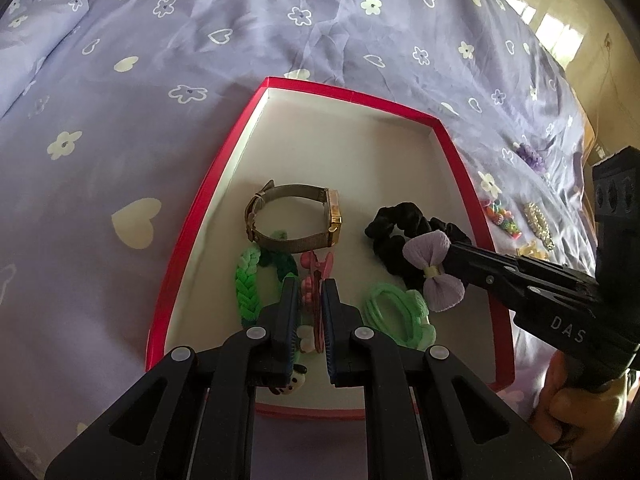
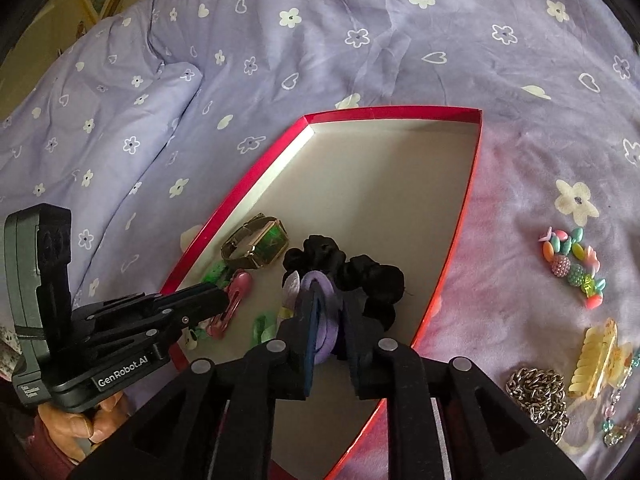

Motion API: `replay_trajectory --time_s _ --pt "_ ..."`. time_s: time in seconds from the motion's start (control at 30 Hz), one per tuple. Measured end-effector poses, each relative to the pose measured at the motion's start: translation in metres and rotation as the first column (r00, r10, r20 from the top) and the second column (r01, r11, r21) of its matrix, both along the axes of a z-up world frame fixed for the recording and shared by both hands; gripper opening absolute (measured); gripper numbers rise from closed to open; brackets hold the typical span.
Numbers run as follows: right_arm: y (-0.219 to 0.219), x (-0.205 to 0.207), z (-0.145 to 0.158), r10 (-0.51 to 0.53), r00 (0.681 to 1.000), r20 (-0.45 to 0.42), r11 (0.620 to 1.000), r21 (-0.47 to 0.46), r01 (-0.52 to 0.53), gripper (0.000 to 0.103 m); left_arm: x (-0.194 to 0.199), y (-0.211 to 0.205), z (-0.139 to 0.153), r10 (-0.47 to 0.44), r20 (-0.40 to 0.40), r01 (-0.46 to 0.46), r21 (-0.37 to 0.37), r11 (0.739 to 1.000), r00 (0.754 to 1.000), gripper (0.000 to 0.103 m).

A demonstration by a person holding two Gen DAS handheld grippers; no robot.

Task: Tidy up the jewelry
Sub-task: 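Carry both clips into the red box and open both tools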

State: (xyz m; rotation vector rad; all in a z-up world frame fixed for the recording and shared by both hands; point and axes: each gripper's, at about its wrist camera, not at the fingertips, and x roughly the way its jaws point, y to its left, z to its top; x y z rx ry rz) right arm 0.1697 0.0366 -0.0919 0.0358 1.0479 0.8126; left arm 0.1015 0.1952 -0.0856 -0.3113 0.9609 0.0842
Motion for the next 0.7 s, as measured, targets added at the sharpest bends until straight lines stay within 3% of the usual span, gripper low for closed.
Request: replay_trajectory --time_s 0.17,0.3,0.57,0.7 --pt "-0.001 -0.001 0.001 0.001 1.000 -0.001 1.000 0.005 -0.001 0.022 0.000 0.000 0.001 0.000 -0.004 0.000 0.004 1.000 1.000 0.010" --pt "-0.002 -0.005 0.006 0.002 1.000 0.003 1.000 0.017 -0.002 0.034 -0.002 -0.001 0.003 0.001 0.000 -0.001 0.008 1.000 1.000 0.012" --pt "-0.021 -0.015 0.025 -0.023 1.000 0.017 0.998 0.066 0.022 0.034 -0.012 -0.006 0.021 0.009 0.034 -0.009 0.011 1.000 0.999 0.031" --pt "-0.037 -0.019 0.036 -0.045 0.999 0.028 0.995 0.091 0.043 0.035 -0.017 -0.012 0.030 0.007 0.048 -0.007 0.005 1.000 0.999 0.034"
